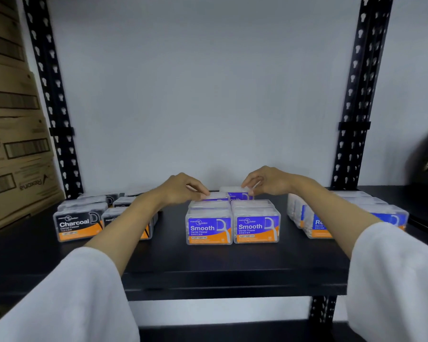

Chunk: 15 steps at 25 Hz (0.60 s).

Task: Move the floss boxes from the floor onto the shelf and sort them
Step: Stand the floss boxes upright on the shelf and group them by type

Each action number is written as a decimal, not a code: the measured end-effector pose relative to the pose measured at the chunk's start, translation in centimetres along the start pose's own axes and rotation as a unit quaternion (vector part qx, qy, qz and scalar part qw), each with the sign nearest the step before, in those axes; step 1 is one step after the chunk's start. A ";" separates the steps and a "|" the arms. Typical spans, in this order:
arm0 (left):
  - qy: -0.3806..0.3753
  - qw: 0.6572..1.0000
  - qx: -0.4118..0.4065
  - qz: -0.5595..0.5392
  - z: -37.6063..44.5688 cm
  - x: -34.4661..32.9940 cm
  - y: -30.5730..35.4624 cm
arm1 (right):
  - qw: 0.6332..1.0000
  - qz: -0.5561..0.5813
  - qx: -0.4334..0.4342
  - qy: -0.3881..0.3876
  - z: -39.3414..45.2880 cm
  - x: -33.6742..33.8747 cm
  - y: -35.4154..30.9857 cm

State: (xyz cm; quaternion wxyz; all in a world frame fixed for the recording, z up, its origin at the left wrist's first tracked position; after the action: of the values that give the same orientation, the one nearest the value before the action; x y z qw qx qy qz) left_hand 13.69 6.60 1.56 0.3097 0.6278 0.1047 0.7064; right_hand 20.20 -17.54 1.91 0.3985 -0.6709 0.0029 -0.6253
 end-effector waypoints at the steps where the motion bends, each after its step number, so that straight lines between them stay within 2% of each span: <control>1: -0.004 1.000 0.004 0.005 0.0 0.0 0.1 | 1.000 -0.014 -0.010 -0.007 -0.6 0.5 0.3; 6: -0.051 0.998 0.019 0.026 -1.5 -0.2 0.9 | 0.999 -0.033 -0.029 -0.026 -2.3 1.6 0.7; 15: -0.051 0.998 0.009 0.034 -1.9 -0.5 0.8 | 0.995 -0.019 -0.069 -0.068 -4.1 2.2 -0.2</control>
State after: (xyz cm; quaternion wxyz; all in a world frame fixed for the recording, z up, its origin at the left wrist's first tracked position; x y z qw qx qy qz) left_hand 11.60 6.09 1.20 0.2848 0.6689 0.0739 0.6827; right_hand 17.16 -20.72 3.47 0.3383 -0.7379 0.0056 -0.5839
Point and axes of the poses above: each hand's wrist, its own z-axis towards the middle knuckle, its own x-axis out of the back of the hand, y = z × x, the point moved 3 cm from there along z, towards the middle knuckle, and after that the axes turned 4 degrees about z, right-handed, at the moved point
